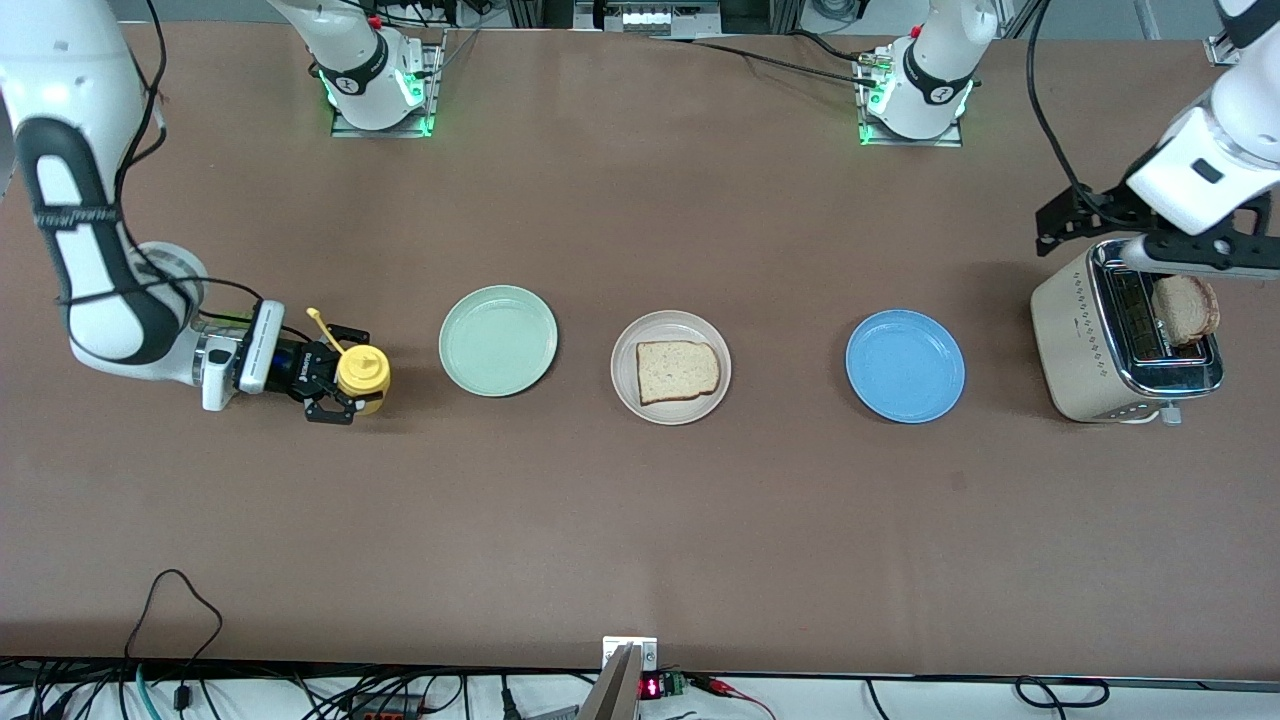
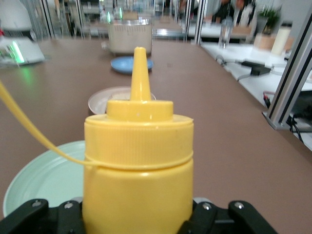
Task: Make sandwich in beige plate with both arms
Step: 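Grasp the yellow bottle with the right gripper while the left gripper withdraws, then carry the yellow bottle over the bread on the beige plate, then tilt the bottle and squeeze sauce onto the bread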
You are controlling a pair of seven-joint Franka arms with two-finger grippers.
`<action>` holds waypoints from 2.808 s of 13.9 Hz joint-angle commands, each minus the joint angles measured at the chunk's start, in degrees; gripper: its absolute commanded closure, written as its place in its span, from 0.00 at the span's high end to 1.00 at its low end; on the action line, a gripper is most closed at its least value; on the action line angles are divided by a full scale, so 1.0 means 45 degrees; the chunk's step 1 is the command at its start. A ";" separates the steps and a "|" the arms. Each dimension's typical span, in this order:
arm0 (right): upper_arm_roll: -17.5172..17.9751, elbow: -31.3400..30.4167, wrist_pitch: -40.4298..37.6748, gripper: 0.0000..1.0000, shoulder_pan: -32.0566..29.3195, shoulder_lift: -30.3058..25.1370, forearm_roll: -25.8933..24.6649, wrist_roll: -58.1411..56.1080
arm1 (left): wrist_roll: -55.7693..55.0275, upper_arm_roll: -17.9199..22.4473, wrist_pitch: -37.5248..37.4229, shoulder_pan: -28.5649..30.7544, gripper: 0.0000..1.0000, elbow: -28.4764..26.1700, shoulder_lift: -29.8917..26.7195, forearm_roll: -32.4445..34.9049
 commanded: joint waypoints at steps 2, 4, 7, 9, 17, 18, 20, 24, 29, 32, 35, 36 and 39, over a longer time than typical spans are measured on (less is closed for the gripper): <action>-0.0154 -0.0169 0.3197 0.21 0.2189 -0.1231 -0.1902 0.2700 | 0.0266 0.0227 -0.0052 -0.0080 1.00 -0.0363 -0.0493 0.0020; -0.0174 0.0182 0.4643 0.20 0.3323 -0.1212 -0.2781 0.3678 | 0.0345 0.0208 -0.0013 -0.0099 1.00 -0.0284 -0.0356 0.0020; -0.0174 0.0301 0.6694 0.20 0.5002 -0.1193 -0.5081 0.6271 | 0.0364 0.0227 -0.0013 -0.0079 1.00 -0.0129 -0.0317 0.0001; -0.0174 0.0301 0.7517 0.20 0.5882 -0.1076 -0.7460 0.8554 | 0.0326 0.0246 -0.0052 -0.0060 1.00 0.0242 -0.0122 0.0020; -0.0193 0.1644 0.6570 0.20 0.8032 -0.0159 -1.7115 1.6568 | 0.0383 0.0227 -0.0071 -0.0060 1.00 0.0596 0.0326 -0.0058; -0.0193 0.2248 0.5887 0.21 0.8267 0.0113 -1.7759 1.7115 | 0.0365 0.0227 -0.0091 -0.0079 1.00 0.0692 0.0386 -0.0116; -0.0193 0.3303 0.4423 0.20 0.8832 0.0544 -1.9126 1.8228 | 0.0364 0.0207 -0.0187 -0.0060 1.00 0.0732 0.0406 -0.0097; -0.0193 0.4614 0.1745 0.20 1.0141 0.1111 -2.1707 2.0417 | 0.0364 0.0227 -0.0384 -0.0060 1.00 0.0732 0.0406 -0.0117; -0.0213 0.6703 -0.0971 0.20 1.1800 0.2573 -2.4030 2.1919 | 0.0364 0.0227 -0.0404 -0.0060 1.00 0.0732 0.0387 -0.0117; -0.0330 0.7369 -0.1171 0.21 1.2097 0.3570 -2.4562 2.2276 | 0.0364 0.0227 -0.0404 -0.0060 1.00 0.0751 0.0406 -0.0136; -0.0485 0.7936 -0.1190 0.21 1.2505 0.4508 -2.5087 2.2723 | 0.0364 0.0227 -0.0404 -0.0060 1.00 0.0751 0.0406 -0.0136; -0.0699 0.7976 -0.1190 0.21 1.2720 0.4704 -2.5128 2.2977 | 0.0364 0.0227 -0.0404 -0.0060 1.00 0.0751 0.0406 -0.0136; -0.1013 0.8210 -0.1229 0.22 1.2879 0.4687 -2.5032 2.2941 | 0.0345 0.0227 -0.0404 -0.0079 1.00 0.0751 0.0406 -0.0136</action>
